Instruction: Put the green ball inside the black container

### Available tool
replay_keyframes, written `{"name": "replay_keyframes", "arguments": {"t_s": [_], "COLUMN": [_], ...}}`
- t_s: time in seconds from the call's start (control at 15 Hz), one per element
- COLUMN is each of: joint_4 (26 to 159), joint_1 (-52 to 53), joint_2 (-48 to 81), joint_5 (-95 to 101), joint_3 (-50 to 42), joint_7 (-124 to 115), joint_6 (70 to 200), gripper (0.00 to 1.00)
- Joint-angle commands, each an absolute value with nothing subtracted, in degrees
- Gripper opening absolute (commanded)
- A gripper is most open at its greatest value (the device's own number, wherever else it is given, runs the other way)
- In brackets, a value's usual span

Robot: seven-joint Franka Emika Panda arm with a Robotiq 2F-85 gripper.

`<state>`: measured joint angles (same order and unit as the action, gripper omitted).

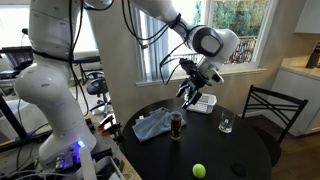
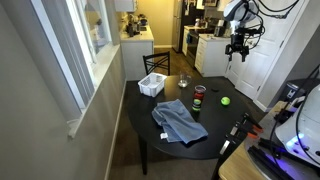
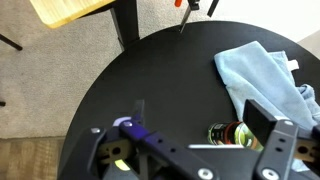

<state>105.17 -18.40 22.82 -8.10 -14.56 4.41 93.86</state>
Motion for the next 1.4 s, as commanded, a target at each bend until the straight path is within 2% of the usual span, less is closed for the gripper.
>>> {"name": "replay_keyframes", "arguments": {"t_s": [0.0,0.27,0.4,1.0,1.33], "joint_4": [104.9,104.9,105.4,99.2,94.3], "joint_1": [-18.9,-18.9,-18.9,-18.5,-17.6], "joint_2": [22.9,22.9,24.1,42.8,50.6], "joint_5": [-8.0,-8.0,-8.5,-14.9,-13.1], "joint_3": [-14.2,-14.2,-13.7,-11.8,-12.4], "joint_7": [4.3,4.3,5.7,-6.6,-12.1], "joint_6": [93.7,93.7,98.0,131.8,140.4], "gripper": [1.00,1.00,1.00,1.00,1.00]}}
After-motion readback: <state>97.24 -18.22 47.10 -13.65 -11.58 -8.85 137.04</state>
